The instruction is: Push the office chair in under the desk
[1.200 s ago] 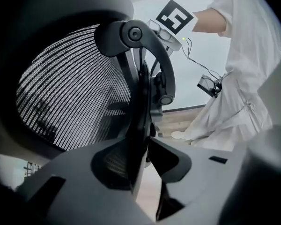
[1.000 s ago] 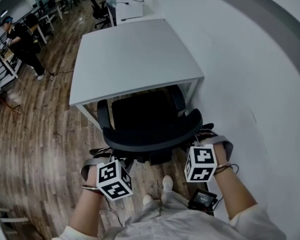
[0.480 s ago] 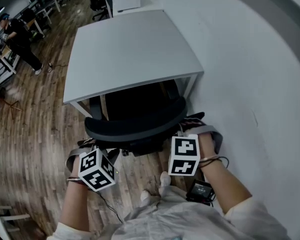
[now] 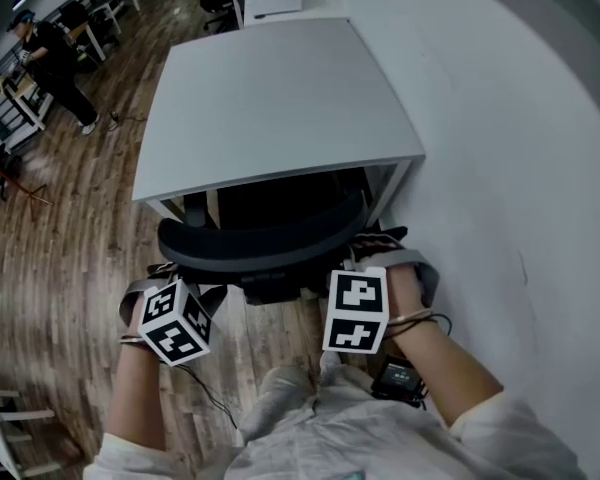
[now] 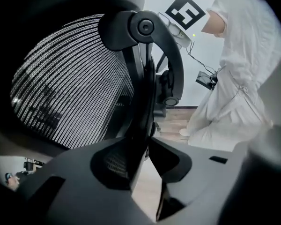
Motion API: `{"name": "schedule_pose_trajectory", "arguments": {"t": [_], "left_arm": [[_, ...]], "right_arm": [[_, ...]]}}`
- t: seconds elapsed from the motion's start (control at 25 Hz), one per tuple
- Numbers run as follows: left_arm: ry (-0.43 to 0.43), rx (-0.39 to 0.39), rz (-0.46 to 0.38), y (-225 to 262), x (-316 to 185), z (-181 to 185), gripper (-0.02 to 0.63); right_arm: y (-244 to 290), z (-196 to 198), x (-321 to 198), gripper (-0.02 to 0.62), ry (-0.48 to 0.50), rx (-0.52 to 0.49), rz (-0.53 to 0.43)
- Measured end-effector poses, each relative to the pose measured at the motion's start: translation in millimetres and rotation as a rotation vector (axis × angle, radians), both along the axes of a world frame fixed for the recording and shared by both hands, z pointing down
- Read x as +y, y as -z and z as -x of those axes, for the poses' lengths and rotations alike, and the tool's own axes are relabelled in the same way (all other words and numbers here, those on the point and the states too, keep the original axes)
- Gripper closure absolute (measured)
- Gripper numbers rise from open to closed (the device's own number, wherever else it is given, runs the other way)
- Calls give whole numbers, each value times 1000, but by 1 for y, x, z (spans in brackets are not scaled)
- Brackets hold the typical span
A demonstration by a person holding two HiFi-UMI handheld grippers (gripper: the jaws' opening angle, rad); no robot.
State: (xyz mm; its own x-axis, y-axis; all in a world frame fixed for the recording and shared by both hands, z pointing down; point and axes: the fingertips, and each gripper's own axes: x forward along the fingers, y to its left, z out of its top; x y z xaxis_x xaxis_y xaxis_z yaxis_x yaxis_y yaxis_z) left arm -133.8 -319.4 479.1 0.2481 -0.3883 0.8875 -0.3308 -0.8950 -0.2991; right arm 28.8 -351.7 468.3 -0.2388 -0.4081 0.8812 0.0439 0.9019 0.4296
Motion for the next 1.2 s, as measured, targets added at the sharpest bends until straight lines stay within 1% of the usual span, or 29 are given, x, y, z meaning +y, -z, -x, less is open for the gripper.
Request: {"name": "schedule_pose_trajectory", "arguments": {"t": [0.28, 0.44, 0.6, 0.92, 1.2], "left_arm": [[-15, 2, 9, 2, -23, 10, 494], [-40, 16, 7, 0, -40, 11, 494], [-64, 20, -4, -1, -54, 8, 499], [-85, 25, 3, 3, -75, 16, 502], [-112, 19, -7, 2, -99, 32, 502]], "right_arm": [[0, 11, -23, 460, -22, 10, 13], [-3, 11, -39, 460, -51, 39, 29], [-6, 9, -57, 460, -70, 63, 25], [-2, 16, -77, 459, -98, 67, 29], [-3, 31, -99, 457, -137, 67, 27]]}}
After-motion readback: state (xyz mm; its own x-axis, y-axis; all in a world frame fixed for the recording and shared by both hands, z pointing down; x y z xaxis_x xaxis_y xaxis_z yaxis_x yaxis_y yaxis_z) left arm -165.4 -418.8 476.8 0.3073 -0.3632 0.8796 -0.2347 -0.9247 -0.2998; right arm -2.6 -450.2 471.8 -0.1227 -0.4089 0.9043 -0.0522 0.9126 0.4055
